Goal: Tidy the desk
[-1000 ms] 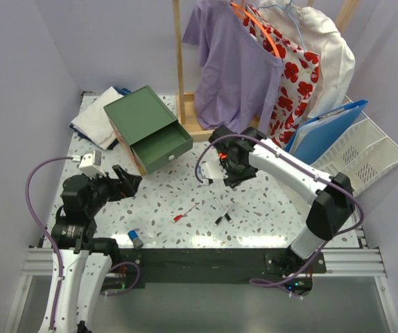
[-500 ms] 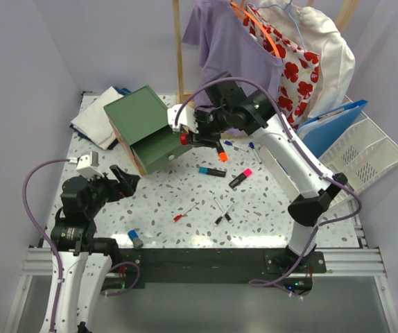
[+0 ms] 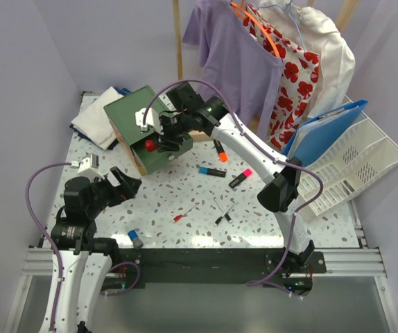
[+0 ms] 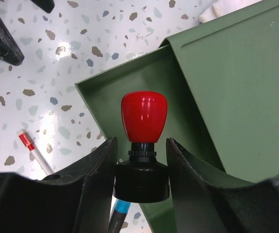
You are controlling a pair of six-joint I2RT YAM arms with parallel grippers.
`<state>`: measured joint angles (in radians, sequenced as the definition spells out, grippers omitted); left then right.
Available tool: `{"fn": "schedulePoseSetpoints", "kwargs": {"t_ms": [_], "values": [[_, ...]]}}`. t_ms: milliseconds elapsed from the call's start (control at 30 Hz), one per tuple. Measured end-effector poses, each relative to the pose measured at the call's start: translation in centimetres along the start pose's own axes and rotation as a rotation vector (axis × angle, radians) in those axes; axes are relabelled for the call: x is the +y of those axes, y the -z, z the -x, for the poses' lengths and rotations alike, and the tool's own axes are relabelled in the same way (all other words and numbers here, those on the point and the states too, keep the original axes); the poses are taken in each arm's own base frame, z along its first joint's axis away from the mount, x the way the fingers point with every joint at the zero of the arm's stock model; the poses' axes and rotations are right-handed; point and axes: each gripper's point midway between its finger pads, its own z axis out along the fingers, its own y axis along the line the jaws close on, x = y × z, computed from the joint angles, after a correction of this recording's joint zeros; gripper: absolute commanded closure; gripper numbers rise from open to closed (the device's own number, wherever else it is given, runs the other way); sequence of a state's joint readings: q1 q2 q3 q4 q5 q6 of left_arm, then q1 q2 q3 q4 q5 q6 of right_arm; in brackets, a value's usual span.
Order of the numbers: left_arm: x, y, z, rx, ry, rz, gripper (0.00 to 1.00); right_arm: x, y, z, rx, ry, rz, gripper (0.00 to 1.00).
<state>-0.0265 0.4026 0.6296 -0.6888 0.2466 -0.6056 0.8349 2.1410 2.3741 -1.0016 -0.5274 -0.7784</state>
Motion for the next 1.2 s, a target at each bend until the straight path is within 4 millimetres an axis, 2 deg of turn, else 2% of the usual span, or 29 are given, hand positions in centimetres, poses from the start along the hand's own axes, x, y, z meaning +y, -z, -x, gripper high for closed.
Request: {"fn": "schedulePoseSetpoints", "kwargs": {"t_ms": [133,333,500,600,833,933,1067,1200], "values": [[0.0,0.1,-0.6,0.026,0.032,0.005,0.02,-0.6,0.0,0.8,-0.031,-0.002,-0.021,0.25],[0.6,0.2,-1.9,0.084,0.115,0.049,0.02,-1.3,0.1,1.6,-0.06,-0.005,-0.047,0.23],[1.6,0.1,-3.4,0.151,0.191,0.117,0.03,-0.8,0.9,2.3,-0.077,-0.046,-0.048,0.23],[2.2,0.2,-4.4,0.2,0.215,0.165,0.03,0.9,3.3,3.1,-0.102,-0.081,-0.043,0.23],[3.4,0.7,-6.7,0.302,0.217,0.246,0.04,7.0,11.2,5.4,-0.213,-0.099,-0.057,0.23],[3.7,1.0,-7.3,0.333,0.214,0.266,0.04,9.4,12.1,4.6,-0.232,-0.118,-0.029,0.23],[3.9,1.3,-8.0,0.386,0.219,0.303,0.04,11.9,10.4,1.3,-0.194,-0.19,0.034,0.23],[4.0,1.4,-8.7,0.441,0.237,0.35,0.04,12.8,9.1,-1.6,-0.142,-0.265,0.065,0.23]]}}
